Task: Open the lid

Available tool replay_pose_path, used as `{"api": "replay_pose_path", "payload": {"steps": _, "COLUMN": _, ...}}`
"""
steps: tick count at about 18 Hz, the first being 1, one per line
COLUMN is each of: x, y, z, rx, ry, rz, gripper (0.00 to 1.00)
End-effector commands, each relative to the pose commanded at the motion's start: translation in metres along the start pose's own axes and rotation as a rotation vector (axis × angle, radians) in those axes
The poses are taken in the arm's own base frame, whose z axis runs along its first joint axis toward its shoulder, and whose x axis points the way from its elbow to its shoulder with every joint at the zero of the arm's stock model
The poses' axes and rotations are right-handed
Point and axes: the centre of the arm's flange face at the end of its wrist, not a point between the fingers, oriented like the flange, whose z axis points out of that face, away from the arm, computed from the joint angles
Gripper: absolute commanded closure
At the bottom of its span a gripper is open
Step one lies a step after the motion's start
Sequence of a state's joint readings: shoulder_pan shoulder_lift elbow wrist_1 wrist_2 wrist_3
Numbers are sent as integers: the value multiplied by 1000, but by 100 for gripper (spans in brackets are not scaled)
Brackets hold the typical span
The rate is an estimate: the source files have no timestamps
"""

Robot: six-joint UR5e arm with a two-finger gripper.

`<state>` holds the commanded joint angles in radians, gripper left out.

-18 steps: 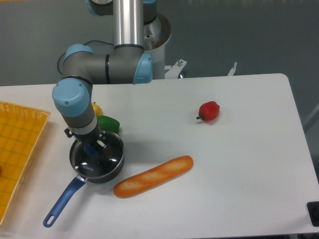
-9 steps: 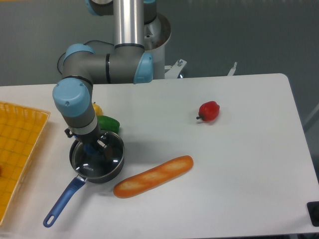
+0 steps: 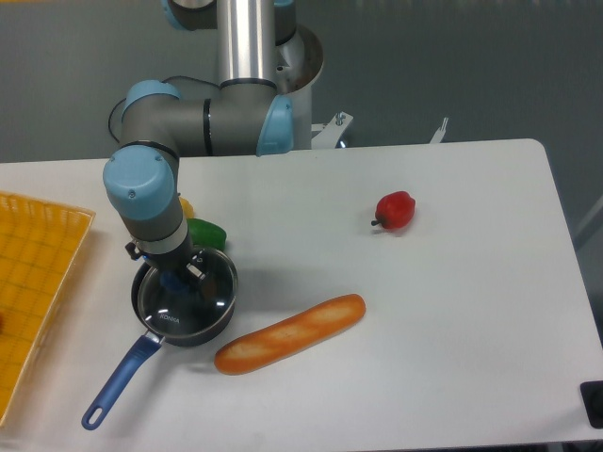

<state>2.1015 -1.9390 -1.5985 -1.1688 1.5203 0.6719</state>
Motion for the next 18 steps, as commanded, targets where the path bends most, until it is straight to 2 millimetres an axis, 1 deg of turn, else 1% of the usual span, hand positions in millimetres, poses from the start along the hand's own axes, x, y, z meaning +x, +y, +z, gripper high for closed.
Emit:
{"api": "replay_pose_path", "payload": {"steps": 3, "x": -11, "y": 4, "z": -8, "rx": -6, "ry": 17, "rz": 14, "gripper": 45}}
{"api": "replay_pose_path", "payload": {"steps": 6, "x": -17, "y": 7, "z": -9, "rx": -5, "ry": 15, "rz": 62, "gripper": 45}}
{"api": "replay_pose_path", "payload": {"steps": 10, "x": -41, "y": 17, "z": -17, "rx": 7, "ry": 10, "rz": 118, "gripper": 45}}
{"api": "replay_pose_path", "payload": {"steps": 13, "x": -47, "y": 22, "z": -17, "rx": 5, "ry": 13, "rz": 171, "gripper": 45}}
{"api": "replay_pose_path", "payload": {"steps": 17, "x": -55, "y": 26, "z": -17, "rx": 4, "ry": 11, "rz": 168, "gripper": 45}}
{"api": "replay_pose_path", "payload": {"steps": 18, "x": -61, "y": 29, "z": -18, "rx": 8, "ry": 9, "rz": 167, "gripper": 45}}
